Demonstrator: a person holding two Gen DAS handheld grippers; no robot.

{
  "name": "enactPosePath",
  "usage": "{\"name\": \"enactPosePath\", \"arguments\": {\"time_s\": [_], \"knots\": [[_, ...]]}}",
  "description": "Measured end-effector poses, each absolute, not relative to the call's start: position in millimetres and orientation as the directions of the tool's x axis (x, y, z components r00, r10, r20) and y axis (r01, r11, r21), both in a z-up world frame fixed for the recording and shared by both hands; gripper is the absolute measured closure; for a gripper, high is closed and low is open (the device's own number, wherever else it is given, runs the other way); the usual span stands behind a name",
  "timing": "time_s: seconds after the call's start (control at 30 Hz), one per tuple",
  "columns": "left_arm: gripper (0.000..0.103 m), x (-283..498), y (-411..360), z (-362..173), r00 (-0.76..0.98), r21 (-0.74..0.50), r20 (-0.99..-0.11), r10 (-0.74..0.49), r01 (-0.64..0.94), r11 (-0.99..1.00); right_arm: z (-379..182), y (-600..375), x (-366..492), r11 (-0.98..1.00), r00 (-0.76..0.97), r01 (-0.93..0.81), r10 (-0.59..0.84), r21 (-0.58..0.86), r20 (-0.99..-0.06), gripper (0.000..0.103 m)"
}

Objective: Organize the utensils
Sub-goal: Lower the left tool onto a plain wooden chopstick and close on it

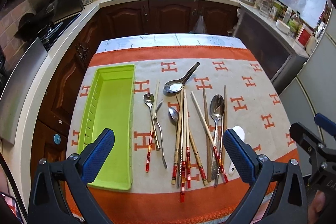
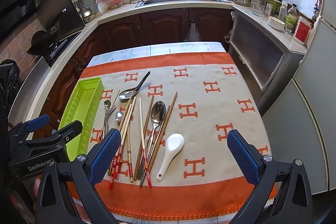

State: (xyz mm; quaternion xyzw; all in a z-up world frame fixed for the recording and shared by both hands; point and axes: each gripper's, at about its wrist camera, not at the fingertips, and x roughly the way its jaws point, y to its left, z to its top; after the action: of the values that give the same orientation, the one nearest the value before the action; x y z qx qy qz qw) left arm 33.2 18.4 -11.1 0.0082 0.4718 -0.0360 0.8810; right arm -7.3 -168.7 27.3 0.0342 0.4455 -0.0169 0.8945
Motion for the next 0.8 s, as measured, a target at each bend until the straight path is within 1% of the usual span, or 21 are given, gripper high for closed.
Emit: {"name": "enactPosePath", "arguments": {"time_s": [0.17, 0.33, 0.43, 0.5, 0.53, 0.57, 0.63, 0.67, 0.73, 0.77, 0.8], "knots": [[0.001, 53, 23, -28, 0.465, -0.07, -0.88, -0.096, 0.074, 0.995, 15, -179, 11, 0.996, 0.576, 0.057, 0.022, 0.067, -0.817, 0.0], [0.001, 68, 19, -44, 0.456, -0.034, -0.887, -0.073, 0.093, 0.995, 0, -192, 31, 0.995, 0.565, 0.063, 0.023, 0.071, -0.825, 0.002], [0.001, 75, 8, -57, 0.444, -0.013, -0.893, -0.075, 0.14, 0.99, -14, -202, 44, 0.992, 0.543, 0.079, 0.036, 0.094, -0.839, 0.01], [0.001, 82, 2, -69, 0.42, -0.011, -0.904, -0.078, 0.16, 0.987, -25, -210, 52, 0.988, 0.522, 0.085, 0.064, 0.127, -0.85, 0.019], [0.003, 87, 0, -76, 0.398, -0.018, -0.914, -0.082, 0.162, 0.987, -31, -213, 56, 0.985, 0.509, 0.09, 0.081, 0.146, -0.857, 0.02], [0.006, 93, 0, -84, 0.375, -0.037, -0.922, -0.095, 0.157, 0.987, -38, -217, 59, 0.982, 0.497, 0.093, 0.099, 0.166, -0.862, 0.022], [0.023, 103, 2, -98, 0.324, -0.096, -0.936, -0.137, 0.139, 0.986, -52, -223, 63, 0.976, 0.475, 0.091, 0.133, 0.199, -0.87, 0.026], [0.028, 106, 3, -104, 0.305, -0.118, -0.94, -0.154, 0.132, 0.984, -58, -222, 63, 0.974, 0.466, 0.09, 0.145, 0.21, -0.873, 0.029], [0.045, 112, 5, -114, 0.267, -0.159, -0.945, -0.187, 0.121, 0.98, -72, -224, 65, 0.968, 0.443, 0.089, 0.174, 0.236, -0.879, 0.032], [0.048, 115, 5, -119, 0.253, -0.169, -0.948, -0.194, 0.117, 0.979, -78, -224, 65, 0.967, 0.437, 0.088, 0.18, 0.241, -0.881, 0.033], [0.054, 116, 5, -122, 0.245, -0.17, -0.95, -0.194, 0.117, 0.978, -85, -226, 65, 0.964, 0.426, 0.09, 0.188, 0.249, -0.885, 0.034]]}}
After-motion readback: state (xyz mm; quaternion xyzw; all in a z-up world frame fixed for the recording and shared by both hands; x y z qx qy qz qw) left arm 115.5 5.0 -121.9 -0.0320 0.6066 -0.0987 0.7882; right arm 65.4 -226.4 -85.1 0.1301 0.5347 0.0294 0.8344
